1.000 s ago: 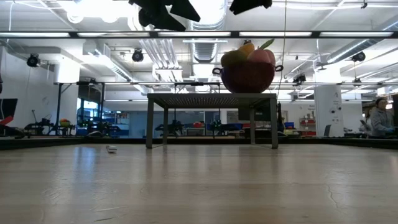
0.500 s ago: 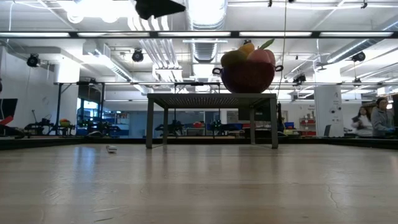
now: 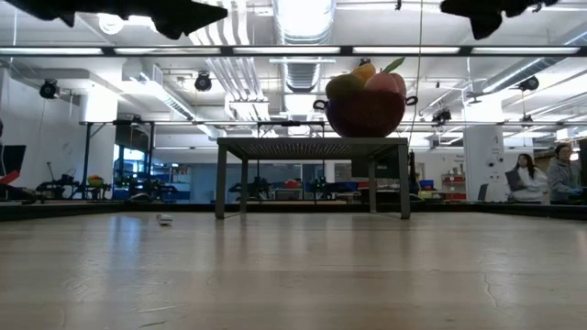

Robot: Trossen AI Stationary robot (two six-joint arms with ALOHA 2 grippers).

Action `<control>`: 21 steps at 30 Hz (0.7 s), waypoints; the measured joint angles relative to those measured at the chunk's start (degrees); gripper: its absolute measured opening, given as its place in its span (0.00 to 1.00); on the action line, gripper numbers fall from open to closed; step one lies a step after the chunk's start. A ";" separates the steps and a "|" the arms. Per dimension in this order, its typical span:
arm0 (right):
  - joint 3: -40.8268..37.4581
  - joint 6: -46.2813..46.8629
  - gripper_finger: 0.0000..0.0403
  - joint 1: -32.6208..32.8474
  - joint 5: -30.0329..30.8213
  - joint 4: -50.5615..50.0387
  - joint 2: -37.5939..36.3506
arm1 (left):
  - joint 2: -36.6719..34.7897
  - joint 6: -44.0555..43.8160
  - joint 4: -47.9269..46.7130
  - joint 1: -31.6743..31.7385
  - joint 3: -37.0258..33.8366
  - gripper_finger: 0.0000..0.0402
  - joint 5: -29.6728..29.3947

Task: Pick & Place Fruit
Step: Put the knife on the shelf

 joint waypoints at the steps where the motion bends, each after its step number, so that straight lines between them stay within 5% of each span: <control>1: -1.37 -0.08 0.02 0.01 -0.91 0.47 -1.58 | -0.92 0.35 0.52 0.00 -0.99 0.99 0.95; 10: -9.03 -0.21 0.02 -0.03 -3.76 0.61 -12.69 | -9.05 1.73 6.84 0.20 -9.76 0.99 1.83; 21: -18.82 2.61 0.02 -0.01 -9.56 6.92 -14.45 | -9.78 0.09 6.81 0.20 -11.35 0.99 1.34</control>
